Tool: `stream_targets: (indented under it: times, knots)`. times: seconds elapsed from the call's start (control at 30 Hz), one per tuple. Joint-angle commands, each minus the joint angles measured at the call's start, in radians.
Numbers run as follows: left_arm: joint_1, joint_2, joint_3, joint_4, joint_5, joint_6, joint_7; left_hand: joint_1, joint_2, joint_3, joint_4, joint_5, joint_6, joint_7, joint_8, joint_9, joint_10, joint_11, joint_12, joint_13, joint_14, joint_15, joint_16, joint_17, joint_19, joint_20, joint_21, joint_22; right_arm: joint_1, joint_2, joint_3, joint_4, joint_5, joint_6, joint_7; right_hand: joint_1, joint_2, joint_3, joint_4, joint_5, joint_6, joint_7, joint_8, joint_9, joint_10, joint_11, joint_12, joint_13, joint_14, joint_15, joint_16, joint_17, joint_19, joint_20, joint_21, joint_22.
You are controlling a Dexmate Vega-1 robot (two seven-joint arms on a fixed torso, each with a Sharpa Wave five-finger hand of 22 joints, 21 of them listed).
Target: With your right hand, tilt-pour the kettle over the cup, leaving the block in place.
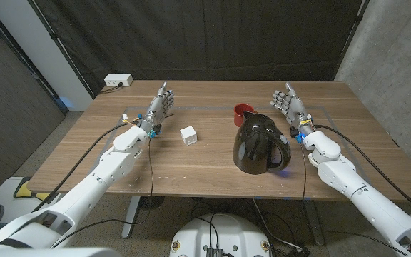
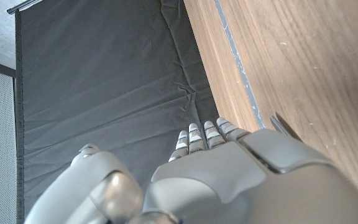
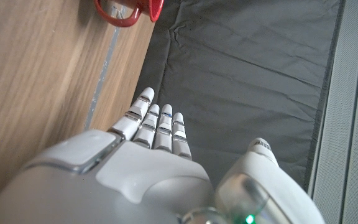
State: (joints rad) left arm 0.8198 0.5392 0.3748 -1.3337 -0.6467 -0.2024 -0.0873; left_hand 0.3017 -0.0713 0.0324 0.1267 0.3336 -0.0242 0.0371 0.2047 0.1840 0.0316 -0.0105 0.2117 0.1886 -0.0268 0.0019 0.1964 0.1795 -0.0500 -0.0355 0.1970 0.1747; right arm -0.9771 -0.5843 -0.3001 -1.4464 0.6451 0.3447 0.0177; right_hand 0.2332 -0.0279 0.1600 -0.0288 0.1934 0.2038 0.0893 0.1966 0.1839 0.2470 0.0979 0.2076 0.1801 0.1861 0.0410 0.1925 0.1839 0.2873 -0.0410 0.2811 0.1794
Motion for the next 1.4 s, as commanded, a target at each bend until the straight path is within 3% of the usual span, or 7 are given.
stream_targets:
  times: [0.03, 0.5, 1.2, 1.4]
  knots:
    - [-0.026, 0.001, 0.02, -0.01, 0.016, 0.042, -0.002, 0.008, 0.007, -0.001, -0.002, 0.008, 0.008, 0.006, 0.006, 0.003, 0.011, 0.006, 0.007, 0.001, 0.008, 0.0, 0.004, 0.002, 0.006, -0.033, 0.008, 0.005, -0.123, -0.047, 0.066, -0.101, 0.018, 0.062, -0.037, -0.007, 0.0, -0.002, 0.001, 0.01, 0.013, -0.001, 0.007, 0.006, 0.013, -0.001, 0.01, 0.003, 0.01, 0.0, 0.005, 0.003, 0.013, -0.016, -0.001, 0.002]
    - [-0.014, -0.029, 0.025, -0.044, 0.028, 0.026, 0.04, 0.02, 0.016, 0.001, -0.008, 0.012, 0.019, 0.006, 0.008, 0.004, 0.026, 0.008, 0.01, 0.001, 0.02, 0.0, 0.005, 0.002, 0.015, -0.03, 0.01, 0.005, -0.244, -0.128, 0.141, -0.225, 0.059, 0.014, -0.07, -0.005, 0.001, -0.003, -0.001, 0.012, 0.016, -0.005, 0.007, 0.006, 0.019, -0.005, 0.012, 0.004, 0.016, -0.003, 0.005, 0.002, 0.019, -0.019, -0.004, 0.002]
    - [0.069, 0.046, -0.002, -0.159, 0.019, 0.046, 0.057, 0.039, 0.03, 0.004, -0.014, 0.017, 0.032, 0.004, 0.009, 0.004, 0.035, 0.003, 0.009, 0.001, 0.03, 0.0, 0.003, 0.002, 0.013, -0.025, 0.007, 0.005, -0.467, -0.153, 0.207, -0.403, -0.049, 0.07, -0.186, -0.002, -0.003, -0.006, -0.004, 0.015, 0.02, -0.006, 0.007, 0.006, 0.023, -0.006, 0.012, 0.005, 0.021, -0.007, 0.004, 0.001, 0.023, -0.02, -0.009, 0.002]
    - [0.091, 0.063, -0.01, -0.184, 0.011, 0.047, 0.059, 0.043, 0.034, 0.005, -0.016, 0.017, 0.036, 0.004, 0.01, 0.004, 0.037, 0.008, 0.009, 0.002, 0.03, 0.004, 0.002, 0.002, 0.012, -0.022, 0.006, 0.005, -0.521, -0.152, 0.222, -0.448, -0.078, 0.066, -0.221, 0.002, -0.003, -0.008, -0.008, 0.017, 0.024, -0.009, 0.007, 0.007, 0.049, -0.011, 0.021, 0.006, 0.051, -0.018, 0.012, 0.001, 0.05, -0.028, -0.006, 0.002]
